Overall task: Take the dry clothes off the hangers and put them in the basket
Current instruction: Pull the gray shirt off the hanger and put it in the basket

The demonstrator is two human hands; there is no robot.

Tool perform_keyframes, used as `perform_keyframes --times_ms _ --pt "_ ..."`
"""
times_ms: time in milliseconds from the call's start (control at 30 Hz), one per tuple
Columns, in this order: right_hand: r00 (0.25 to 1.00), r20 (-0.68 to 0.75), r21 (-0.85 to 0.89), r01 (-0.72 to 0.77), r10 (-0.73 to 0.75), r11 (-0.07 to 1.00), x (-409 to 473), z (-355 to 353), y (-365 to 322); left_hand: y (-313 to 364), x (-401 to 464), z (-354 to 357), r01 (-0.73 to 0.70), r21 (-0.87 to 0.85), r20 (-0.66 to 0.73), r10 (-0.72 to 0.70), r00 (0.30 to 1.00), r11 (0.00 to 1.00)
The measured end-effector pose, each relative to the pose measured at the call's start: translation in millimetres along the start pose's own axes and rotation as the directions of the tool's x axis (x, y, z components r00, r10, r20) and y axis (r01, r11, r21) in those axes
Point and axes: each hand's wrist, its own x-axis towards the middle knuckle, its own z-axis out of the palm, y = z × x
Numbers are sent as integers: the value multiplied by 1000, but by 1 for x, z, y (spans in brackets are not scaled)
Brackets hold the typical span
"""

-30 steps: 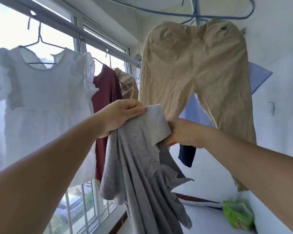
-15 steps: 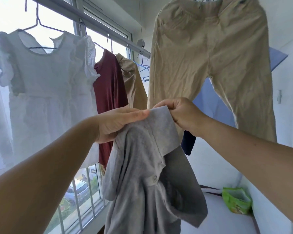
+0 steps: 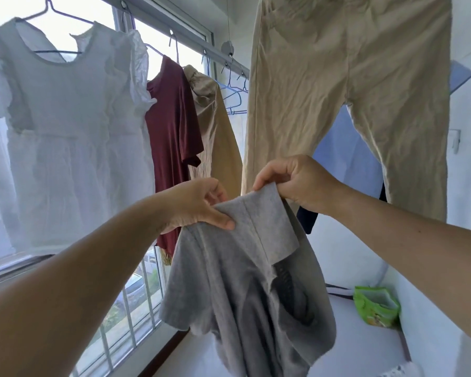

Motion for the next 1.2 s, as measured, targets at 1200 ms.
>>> perform_keyframes --times_ms 1200 --pt "949 163 -222 -232 271 947 -26 50 44 -24 3 72 69 -198 6 -69 998 978"
